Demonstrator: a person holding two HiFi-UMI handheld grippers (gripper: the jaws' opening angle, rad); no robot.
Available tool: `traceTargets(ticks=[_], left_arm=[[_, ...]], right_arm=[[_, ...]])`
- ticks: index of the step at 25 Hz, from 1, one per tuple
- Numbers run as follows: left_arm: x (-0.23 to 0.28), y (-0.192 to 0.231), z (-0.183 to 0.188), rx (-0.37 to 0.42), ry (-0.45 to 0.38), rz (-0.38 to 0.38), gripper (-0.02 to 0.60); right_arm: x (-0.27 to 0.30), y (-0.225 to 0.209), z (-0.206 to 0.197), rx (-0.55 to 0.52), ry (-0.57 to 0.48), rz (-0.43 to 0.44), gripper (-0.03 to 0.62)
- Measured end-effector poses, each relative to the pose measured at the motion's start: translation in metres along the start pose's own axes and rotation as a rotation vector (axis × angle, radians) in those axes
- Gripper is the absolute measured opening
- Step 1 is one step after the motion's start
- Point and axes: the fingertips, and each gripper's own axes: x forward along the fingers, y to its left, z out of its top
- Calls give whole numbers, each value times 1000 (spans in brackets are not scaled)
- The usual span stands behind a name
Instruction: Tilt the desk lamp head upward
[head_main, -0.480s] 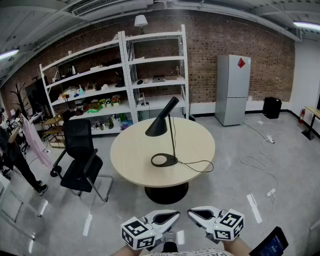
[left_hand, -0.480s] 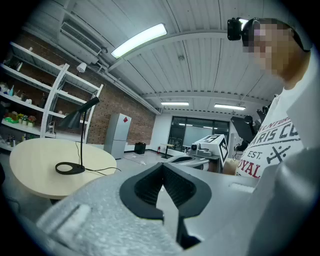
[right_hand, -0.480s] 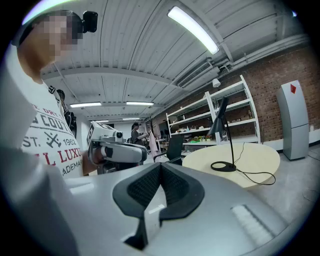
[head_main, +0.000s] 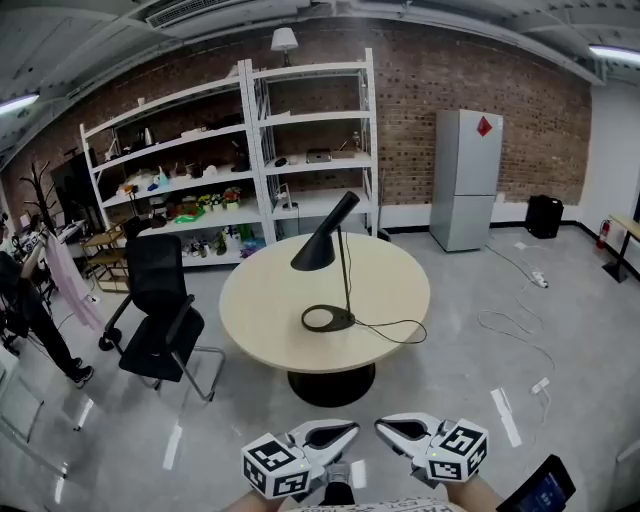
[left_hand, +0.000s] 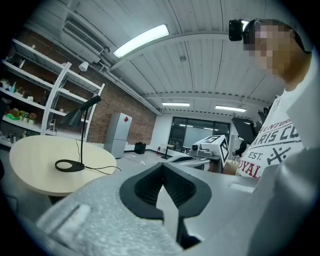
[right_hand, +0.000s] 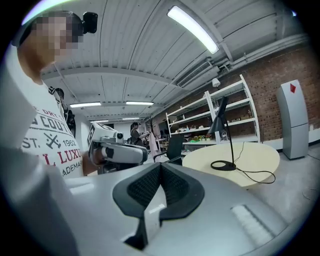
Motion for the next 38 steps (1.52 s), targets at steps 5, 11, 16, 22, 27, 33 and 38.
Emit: traceTargets(ticks=[5,11,16,22,27,33,38], left_arm=[[-2,-2,-3,-19,-5,1,0],[-6,4,-7,-49,-13,13,0],[1,12,-9,-60,-19,4,0],[17,26,-12,-80,-17,-29,0],[28,52,-2,-95,-19,-38,0],[48,98,21,-97,-24,-45,0],[58,140,42,-98,-32,-53,0]], right_arm=[[-1,2,-1,4,-5,2,6],[6,2,-4,-1,-1,6,6],[6,-10,-8,14,-4,-7,6],[14,-26,-13,32,6,-21,6],[26,-51,-3,37,11,-38,6],[53,-97,21,35,-1,-50,6],[83,-127,42,26,-5,-51,6]])
